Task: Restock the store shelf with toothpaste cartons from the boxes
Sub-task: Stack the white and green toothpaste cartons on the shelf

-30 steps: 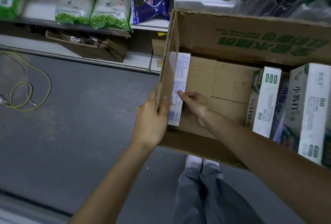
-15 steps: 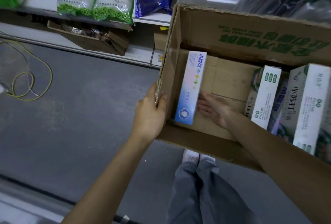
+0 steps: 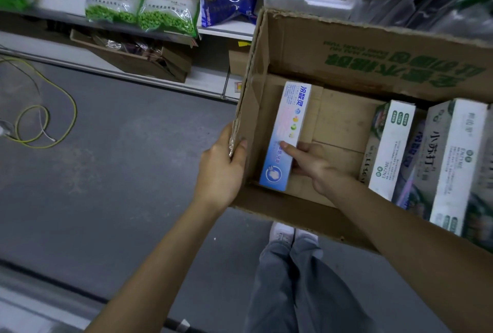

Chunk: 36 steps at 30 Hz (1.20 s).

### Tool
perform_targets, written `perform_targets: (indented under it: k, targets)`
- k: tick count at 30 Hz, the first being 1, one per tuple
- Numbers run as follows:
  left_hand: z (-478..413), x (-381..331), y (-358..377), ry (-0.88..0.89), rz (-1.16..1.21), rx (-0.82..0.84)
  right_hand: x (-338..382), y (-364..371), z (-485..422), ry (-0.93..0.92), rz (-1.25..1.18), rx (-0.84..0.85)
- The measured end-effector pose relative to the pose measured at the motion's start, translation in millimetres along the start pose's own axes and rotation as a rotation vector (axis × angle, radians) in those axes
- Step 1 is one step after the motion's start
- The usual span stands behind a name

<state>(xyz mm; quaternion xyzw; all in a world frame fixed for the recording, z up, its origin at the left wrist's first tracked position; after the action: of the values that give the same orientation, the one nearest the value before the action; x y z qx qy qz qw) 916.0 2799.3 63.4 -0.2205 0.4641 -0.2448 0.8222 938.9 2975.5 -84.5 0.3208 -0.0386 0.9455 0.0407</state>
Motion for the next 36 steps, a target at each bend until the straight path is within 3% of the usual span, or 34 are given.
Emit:
perform_targets:
  k: [5, 8, 10, 12, 14, 17, 23, 29, 33, 36]
  targets:
    - [3.6, -18.7, -10.8, 0.056, 0.038, 0.032, 21.2, -31.1, 43.8, -0.048, 0.043, 0.022]
    - [22.7, -71.7, -35.7, 0.405, -0.002, -0.190, 34.0, -50.4, 79.3, -0.030, -0.035, 0.037]
    - [31.4, -100.5, -28.5, 0.532, -0.006, -0.179, 41.9, -60.6, 101.3, -0.028, -0.096, 0.034]
    - [30.4, -115.7, 0.1, 0.472, -0.002, -0.020, 47.5, -67.5, 120.7, -0.025, -0.185, 0.015]
    - [29.9, -114.4, 41.6, 0.230, 0.020, 0.229, 49.6, -71.7, 136.4, -0.030, -0.304, 0.002]
    - [44.9, -104.6, 99.2, -0.152, 0.330, 0.528, 48.3, -81.2, 152.3, -0.070, -0.463, -0.059]
    - [71.2, -112.6, 157.6, -0.258, 0.508, 0.542, 24.8, -119.5, 177.1, -0.125, -0.692, -0.219]
    - [100.3, -150.8, 193.3, -0.267, 0.595, 0.644, 34.8, -154.5, 201.7, -0.299, -0.811, -0.133]
    - [105.2, -161.4, 206.2, -0.263, 0.524, 0.668, 33.6, -177.8, 210.4, -0.292, -0.762, -0.107]
    - [112.4, -171.1, 215.4, -0.256, 0.540, 0.780, 23.4, -192.7, 212.8, -0.208, -0.743, -0.075]
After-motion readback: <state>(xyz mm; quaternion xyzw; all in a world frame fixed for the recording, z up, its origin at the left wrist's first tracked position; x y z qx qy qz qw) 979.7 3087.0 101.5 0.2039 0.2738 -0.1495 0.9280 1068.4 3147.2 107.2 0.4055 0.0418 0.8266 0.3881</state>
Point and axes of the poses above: each hand's wrist, its own z-axis away from the middle knuckle, its own y-axis out of the palm, x = y × z, the point moved 7 cm from there along -z, towards the middle knuckle, and after that the axes turned 4 degrees about -y, right-handed, at the moved point
